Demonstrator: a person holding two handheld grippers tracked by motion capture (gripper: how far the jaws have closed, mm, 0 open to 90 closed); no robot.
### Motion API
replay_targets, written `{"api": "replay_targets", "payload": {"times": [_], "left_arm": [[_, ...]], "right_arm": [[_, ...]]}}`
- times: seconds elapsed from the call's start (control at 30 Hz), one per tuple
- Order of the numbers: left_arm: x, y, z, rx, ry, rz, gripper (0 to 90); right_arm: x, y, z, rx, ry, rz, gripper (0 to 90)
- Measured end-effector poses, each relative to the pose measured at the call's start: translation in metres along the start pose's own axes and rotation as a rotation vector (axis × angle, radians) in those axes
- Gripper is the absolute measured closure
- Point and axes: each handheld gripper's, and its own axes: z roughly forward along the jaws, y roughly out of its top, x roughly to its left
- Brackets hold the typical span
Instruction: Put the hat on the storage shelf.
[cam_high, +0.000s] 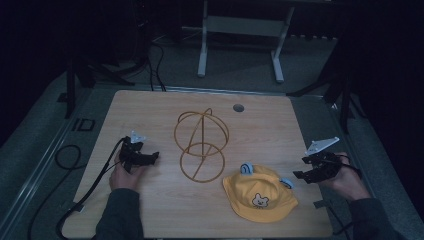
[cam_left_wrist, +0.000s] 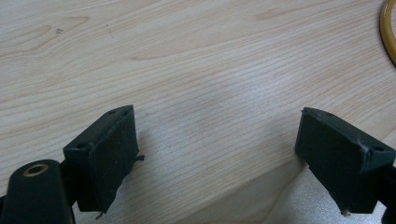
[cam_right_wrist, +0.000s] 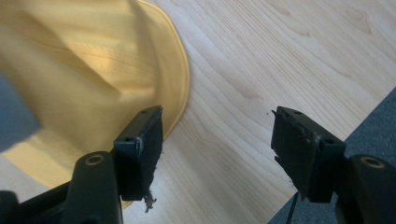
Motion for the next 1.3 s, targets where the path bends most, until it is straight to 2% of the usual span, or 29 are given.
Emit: {"api": "replay_targets", "payload": {"times": [0.23,0.43,0.77,1.3], "left_arm": [[0.0,0.0,0.0,0.0,0.0,0.0,13.0],[0.0,0.0,0.0,0.0,0.0,0.0,12.9],[0.0,0.0,0.0,0.0,0.0,0.0,12.9],[0.0,0.0,0.0,-0.001,0.0,-0.001,12.9]], "right_arm": [[0.006,0.012,-0.01,0.005,0.012,-0.055,34.0],[0.008,0.017,-0.012,0.018,0.023,-0.074,34.6],[0.012,0.029,-0.027,0.008,0.051,-0.125,36.2],[0.023,0.046,-0.04,-0.004,0.089,-0.193,37.6]]}}
